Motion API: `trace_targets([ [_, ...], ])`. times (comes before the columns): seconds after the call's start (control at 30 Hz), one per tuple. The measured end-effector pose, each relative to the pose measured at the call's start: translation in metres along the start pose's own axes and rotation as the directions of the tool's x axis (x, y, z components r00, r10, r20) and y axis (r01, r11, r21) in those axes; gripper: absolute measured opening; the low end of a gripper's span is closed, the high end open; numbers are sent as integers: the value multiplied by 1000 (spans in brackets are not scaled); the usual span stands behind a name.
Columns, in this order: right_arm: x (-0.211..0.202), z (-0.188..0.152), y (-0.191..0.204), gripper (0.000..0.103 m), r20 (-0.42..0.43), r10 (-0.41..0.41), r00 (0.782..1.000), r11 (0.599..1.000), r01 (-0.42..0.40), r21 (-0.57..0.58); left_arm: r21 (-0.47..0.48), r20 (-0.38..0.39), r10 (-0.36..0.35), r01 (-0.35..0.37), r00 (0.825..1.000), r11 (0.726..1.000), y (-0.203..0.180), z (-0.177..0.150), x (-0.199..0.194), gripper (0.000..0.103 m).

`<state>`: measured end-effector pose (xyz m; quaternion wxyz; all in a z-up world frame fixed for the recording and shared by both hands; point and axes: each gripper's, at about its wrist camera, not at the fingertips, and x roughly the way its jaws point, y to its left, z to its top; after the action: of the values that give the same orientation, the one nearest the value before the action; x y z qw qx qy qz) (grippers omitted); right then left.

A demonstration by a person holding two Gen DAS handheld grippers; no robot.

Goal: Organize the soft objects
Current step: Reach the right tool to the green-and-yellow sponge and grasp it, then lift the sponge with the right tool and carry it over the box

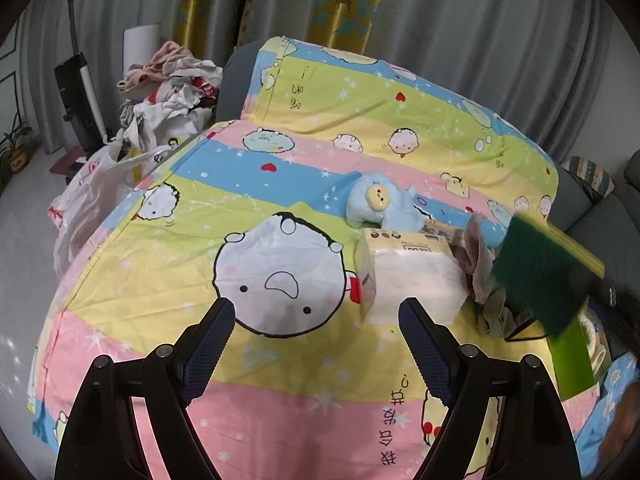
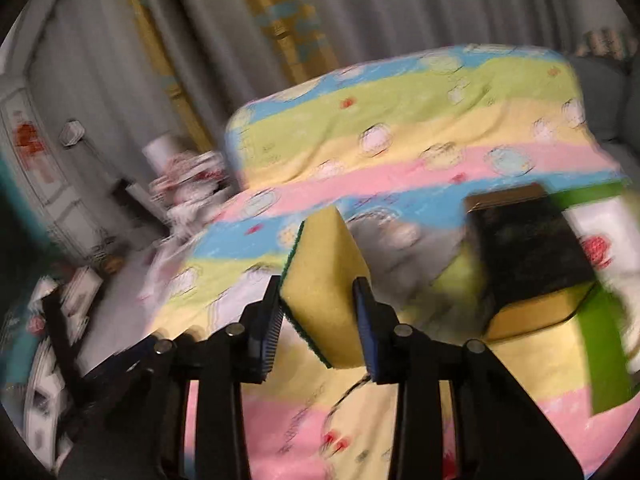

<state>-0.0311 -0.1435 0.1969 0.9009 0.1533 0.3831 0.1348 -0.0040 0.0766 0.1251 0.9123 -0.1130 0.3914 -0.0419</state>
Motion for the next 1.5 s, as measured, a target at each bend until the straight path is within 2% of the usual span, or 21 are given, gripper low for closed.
trace_targets([
  [0.07,11,-18,-7,35,-70,62,996,997,-58,55,9,-6,15,-15,1000,1000,-3,-3,3,84],
  [0.17,40,-42,-22,35,-198,85,976,990,-61,124,26,-34,44,-43,998,999,-8,-8,11,84],
  [0.27,63,-55,-38,35,-287,34,957,985,17,172,27,-67,17,-15,998,1000,-13,-12,16,84],
  [0.37,64,-55,-51,37,-298,-73,952,977,128,168,45,-91,-25,29,996,999,-22,-17,18,84],
  [0.4,62,-54,-54,40,-295,-110,949,973,164,163,50,-96,-34,39,995,998,-25,-19,18,84],
  [0.47,56,-51,-63,53,-279,-157,947,963,209,169,55,-114,-58,64,992,996,-32,-24,20,84],
  [0.5,51,-49,-67,63,-262,-167,950,960,217,177,56,-125,-68,76,990,996,-35,-26,22,84],
  [0.6,34,-43,-76,68,-211,-164,964,962,203,181,41,-175,-146,156,974,987,-47,-33,26,84],
  [0.73,24,-35,-82,70,-143,-135,980,971,160,178,17,-250,-263,275,932,961,-69,-48,35,84],
  [0.8,31,-35,-83,69,-154,-97,983,978,123,169,7,-282,-301,316,911,949,-79,-54,40,80],
  [0.83,35,-36,-85,69,-169,-77,983,980,105,166,-1,-303,-327,342,895,940,-85,-59,43,75],
  [0.9,44,-38,-85,69,-197,-52,979,984,85,159,-6,-323,-355,373,878,928,-94,-65,48,72],
  [0.97,56,-42,-89,69,-236,-41,971,985,79,156,10,-318,-354,377,880,926,-102,-69,50,59],
  [1.07,73,-47,-97,69,-290,-45,956,983,95,159,26,-313,-352,379,882,925,-108,-73,56,45],
  [1.13,84,-51,-102,67,-333,-54,941,980,114,161,47,-321,-327,359,889,932,-113,-74,62,33],
  [1.2,87,-56,-106,64,-350,-5,937,974,83,209,47,-320,-327,360,889,932,-113,-76,65,32],
  [1.33,73,-55,-104,57,-313,-20,950,976,86,198,75,-291,-335,370,896,926,-117,-76,59,32],
  [1.43,56,-52,-98,55,-266,-32,964,979,84,187,115,-247,-347,382,905,917,-123,-75,45,32],
  [1.5,41,-47,-93,55,-217,-42,975,983,80,168,132,-214,-371,403,904,906,-128,-71,34,32],
])
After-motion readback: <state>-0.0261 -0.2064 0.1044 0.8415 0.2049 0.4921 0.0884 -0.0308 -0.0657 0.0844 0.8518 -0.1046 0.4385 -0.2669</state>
